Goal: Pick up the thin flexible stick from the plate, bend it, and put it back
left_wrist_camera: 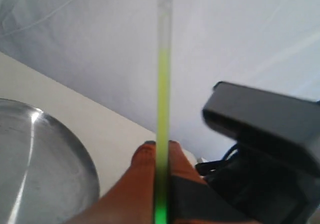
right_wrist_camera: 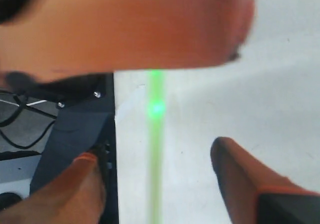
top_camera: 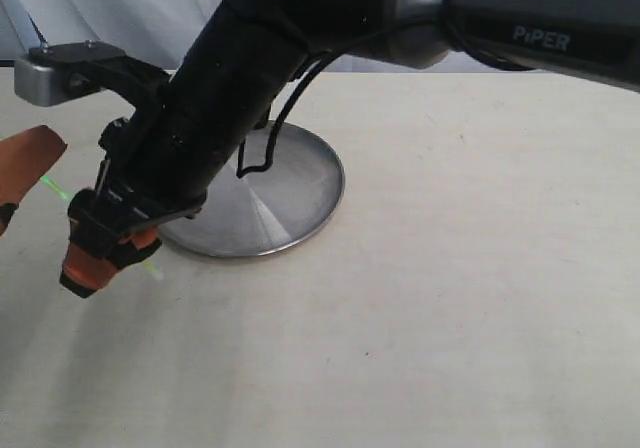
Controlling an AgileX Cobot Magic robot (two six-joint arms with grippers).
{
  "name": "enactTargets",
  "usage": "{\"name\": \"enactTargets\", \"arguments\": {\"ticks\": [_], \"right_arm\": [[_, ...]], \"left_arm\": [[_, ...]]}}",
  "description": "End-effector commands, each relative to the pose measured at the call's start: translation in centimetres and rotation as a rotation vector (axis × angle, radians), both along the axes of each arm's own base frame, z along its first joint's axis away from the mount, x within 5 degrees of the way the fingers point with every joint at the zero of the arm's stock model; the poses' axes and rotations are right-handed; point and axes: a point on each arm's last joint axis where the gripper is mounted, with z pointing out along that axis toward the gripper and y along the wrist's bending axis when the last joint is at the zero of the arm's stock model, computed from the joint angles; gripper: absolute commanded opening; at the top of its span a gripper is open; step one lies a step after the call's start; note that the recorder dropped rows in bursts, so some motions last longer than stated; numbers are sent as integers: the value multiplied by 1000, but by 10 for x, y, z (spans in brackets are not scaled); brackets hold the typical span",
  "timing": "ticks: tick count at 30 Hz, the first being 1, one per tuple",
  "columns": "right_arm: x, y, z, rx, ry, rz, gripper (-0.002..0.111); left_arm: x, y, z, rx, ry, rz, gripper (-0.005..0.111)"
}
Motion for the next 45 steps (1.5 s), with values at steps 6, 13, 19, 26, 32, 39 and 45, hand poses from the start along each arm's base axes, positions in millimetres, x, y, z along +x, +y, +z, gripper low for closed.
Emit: {"name": "enactTargets", "arguments": {"ticks": [6, 13, 19, 26, 32, 39, 45], "right_arm": [[0, 4, -28, -65, 82, 53, 1], [10, 10, -44, -60, 58, -8, 0], [3, 7, -49, -93, 129, 58, 0], [2, 6, -49, -98, 140, 69, 0], [1, 7, -48, -87, 149, 66, 0], [1, 9, -47, -60, 159, 67, 0], [0, 9, -44, -56, 156, 66, 0]], "left_arm": [[-4, -4, 4, -123, 9, -66, 0], [-4, -5, 6, -243, 60, -86, 0], [-2, -3, 0, -59, 28, -38, 0], [1, 6, -19, 103, 166, 64, 1], [2, 7, -19, 119, 163, 82, 7], [3, 9, -18, 82, 174, 103, 43], [5, 12, -17, 77, 160, 151, 46]]}}
